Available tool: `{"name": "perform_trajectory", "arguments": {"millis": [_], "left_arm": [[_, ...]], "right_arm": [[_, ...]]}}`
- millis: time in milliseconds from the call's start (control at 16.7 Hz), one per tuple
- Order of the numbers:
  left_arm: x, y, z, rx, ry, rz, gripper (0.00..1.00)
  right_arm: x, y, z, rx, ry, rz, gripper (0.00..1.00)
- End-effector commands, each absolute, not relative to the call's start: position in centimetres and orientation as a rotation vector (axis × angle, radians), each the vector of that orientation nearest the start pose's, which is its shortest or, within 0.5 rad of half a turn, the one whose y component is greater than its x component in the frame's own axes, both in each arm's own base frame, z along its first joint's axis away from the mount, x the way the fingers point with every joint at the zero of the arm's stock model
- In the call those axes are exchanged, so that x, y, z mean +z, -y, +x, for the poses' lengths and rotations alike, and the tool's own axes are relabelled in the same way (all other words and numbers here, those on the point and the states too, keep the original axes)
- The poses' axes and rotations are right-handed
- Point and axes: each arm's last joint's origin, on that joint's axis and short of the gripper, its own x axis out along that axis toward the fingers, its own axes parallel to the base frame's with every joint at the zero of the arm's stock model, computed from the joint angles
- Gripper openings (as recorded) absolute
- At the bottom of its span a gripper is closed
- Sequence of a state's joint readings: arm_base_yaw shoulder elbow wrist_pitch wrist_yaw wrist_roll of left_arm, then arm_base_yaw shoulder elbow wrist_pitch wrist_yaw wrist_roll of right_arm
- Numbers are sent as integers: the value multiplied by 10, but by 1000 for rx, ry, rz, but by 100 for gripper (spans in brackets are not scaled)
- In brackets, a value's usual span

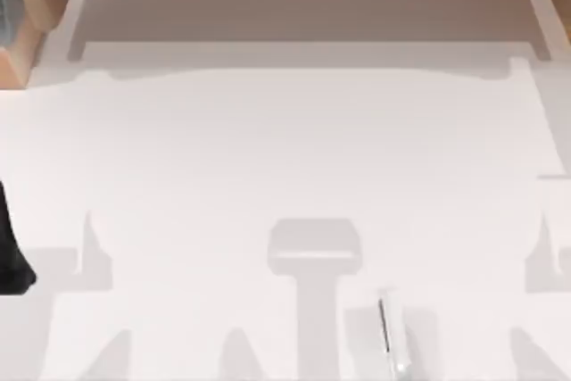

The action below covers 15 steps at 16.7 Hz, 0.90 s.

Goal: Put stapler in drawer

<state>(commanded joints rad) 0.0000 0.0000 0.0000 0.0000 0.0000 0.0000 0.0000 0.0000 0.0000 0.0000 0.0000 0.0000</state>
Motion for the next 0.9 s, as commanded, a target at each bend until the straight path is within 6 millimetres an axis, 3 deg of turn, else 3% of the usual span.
{"name": "perform_trajectory", "arguments": {"millis": [180,420,660,900], "left_arm": [[160,1,106,0,0,0,100],[160,1,106,0,0,0,100],[160,1,106,0,0,0,100],[160,1,106,0,0,0,100]], "right_arm": [[161,1,106,6,-9,5,100],[178,-8,110,81,-142,70,100],[205,-29,127,188,-419,156,100],[223,-69,159,255,-782,192,100]]}}
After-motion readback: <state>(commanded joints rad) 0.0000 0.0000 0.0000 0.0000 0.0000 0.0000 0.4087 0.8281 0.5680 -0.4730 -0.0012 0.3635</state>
